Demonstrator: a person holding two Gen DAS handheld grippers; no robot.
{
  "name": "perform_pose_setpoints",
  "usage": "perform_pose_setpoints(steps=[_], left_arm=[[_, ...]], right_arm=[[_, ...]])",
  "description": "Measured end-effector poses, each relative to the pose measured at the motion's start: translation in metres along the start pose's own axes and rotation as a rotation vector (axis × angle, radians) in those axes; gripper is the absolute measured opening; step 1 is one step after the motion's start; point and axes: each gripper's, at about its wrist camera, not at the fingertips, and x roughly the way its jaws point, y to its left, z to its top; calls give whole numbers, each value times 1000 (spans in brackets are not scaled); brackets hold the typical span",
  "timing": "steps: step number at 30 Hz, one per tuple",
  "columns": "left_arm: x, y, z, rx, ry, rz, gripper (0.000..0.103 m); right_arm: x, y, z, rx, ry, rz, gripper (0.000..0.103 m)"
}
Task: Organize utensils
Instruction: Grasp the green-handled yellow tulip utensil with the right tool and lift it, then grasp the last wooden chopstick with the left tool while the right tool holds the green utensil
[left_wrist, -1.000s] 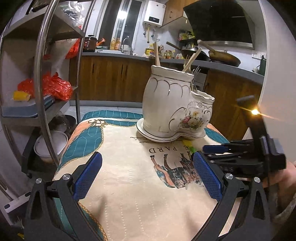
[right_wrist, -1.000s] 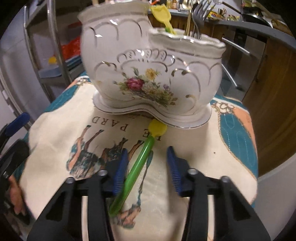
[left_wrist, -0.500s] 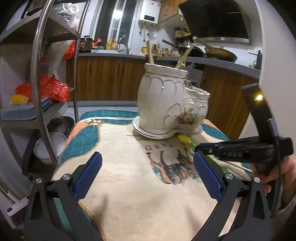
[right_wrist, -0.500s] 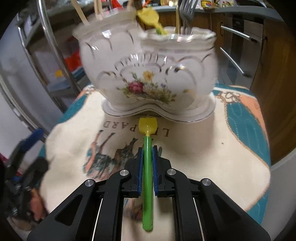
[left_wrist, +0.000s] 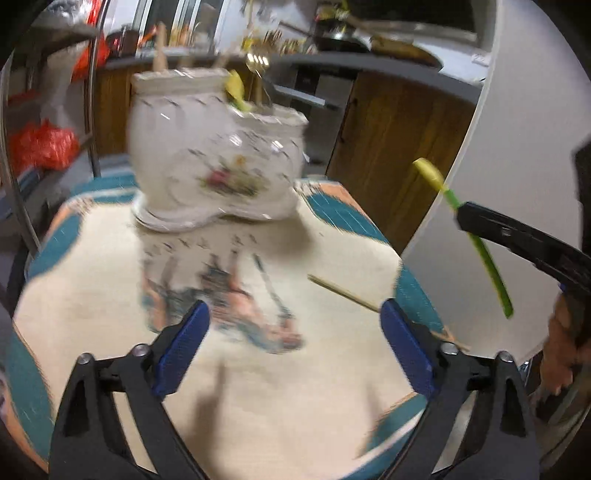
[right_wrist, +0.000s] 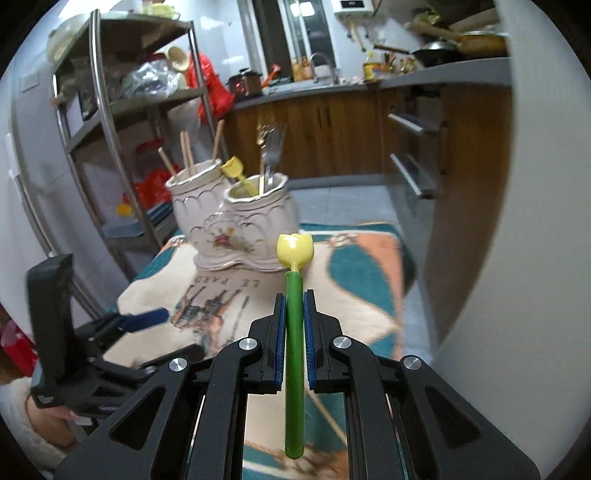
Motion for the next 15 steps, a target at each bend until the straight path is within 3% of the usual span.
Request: perform_pose_setpoints(steps=[4,7,10,15], left_arm=[[20,-36,-1,0,72,43,72],[34,-54,-2,-44,132,49,62],[48,-71,-3,-86,176,105,50],[63,-92,-2,-117,215,171,48]], right_arm=[[-16,-12,-7,18,-28,-3,10],[-24,-19,-12,11,-44,-5,10],[-34,-26,-16,9,-62,0,10],[-47,-37,-23,31,-79,36,10]])
